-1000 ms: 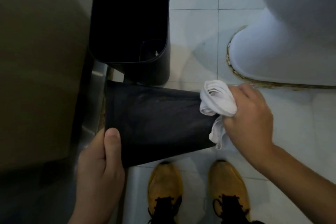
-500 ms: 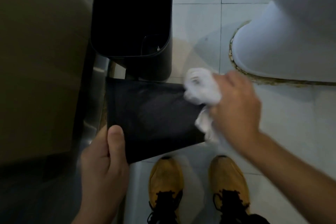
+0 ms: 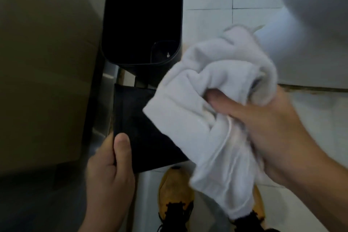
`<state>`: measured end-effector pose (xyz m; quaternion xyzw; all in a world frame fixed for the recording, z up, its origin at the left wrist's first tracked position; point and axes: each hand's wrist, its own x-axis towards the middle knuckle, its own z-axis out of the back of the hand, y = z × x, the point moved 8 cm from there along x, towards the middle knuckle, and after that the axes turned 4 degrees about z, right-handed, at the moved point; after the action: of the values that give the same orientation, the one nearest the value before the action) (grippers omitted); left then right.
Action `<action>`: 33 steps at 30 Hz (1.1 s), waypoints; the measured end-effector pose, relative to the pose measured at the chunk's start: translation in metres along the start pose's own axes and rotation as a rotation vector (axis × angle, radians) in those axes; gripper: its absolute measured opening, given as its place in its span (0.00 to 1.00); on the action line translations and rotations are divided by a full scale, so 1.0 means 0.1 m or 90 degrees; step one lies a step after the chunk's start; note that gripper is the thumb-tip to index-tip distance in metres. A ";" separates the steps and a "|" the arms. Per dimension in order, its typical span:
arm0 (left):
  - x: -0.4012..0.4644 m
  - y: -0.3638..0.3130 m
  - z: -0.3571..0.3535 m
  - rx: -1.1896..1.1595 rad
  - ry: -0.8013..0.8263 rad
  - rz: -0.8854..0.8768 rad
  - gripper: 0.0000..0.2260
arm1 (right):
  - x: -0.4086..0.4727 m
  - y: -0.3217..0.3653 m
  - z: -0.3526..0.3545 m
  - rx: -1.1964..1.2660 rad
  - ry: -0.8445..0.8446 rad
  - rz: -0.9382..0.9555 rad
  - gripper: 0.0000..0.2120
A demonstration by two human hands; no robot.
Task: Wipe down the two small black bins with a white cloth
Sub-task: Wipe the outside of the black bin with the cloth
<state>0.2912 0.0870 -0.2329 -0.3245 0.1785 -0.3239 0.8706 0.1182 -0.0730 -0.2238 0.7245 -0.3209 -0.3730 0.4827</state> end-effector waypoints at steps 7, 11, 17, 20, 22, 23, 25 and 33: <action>-0.01 0.08 -0.02 -0.038 0.015 0.049 0.19 | 0.21 -0.50 0.52 -0.542 -0.173 -0.054 0.20; 0.01 0.08 -0.03 -0.057 0.048 0.053 0.19 | 0.15 -0.38 0.34 -0.523 -0.129 0.023 0.26; 0.13 -0.08 -0.10 -0.254 0.181 0.115 0.14 | 0.15 -0.57 0.11 -0.716 0.049 -0.003 0.40; 0.18 -0.11 -0.10 -0.240 0.189 0.106 0.16 | 0.03 -0.36 0.03 -0.669 0.009 0.126 0.25; 0.18 -0.08 -0.09 -0.230 0.165 0.103 0.18 | -0.12 -0.22 -0.25 -0.612 0.028 0.227 0.22; 0.18 -0.06 -0.09 -0.232 0.161 0.101 0.19 | -0.21 -0.18 -0.45 -0.579 0.059 0.275 0.22; 0.16 0.00 -0.10 -0.240 0.166 0.130 0.21 | -0.31 -0.22 -0.79 -0.569 0.118 0.345 0.20; 0.18 -0.12 -0.06 -0.209 0.169 0.026 0.14 | -0.10 -0.28 -0.85 -0.647 -0.001 0.389 0.17</action>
<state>0.2955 0.0644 -0.2310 -0.4125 0.3484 -0.3128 0.7814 0.1884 -0.0168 -0.2261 0.2770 -0.2967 -0.3244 0.8544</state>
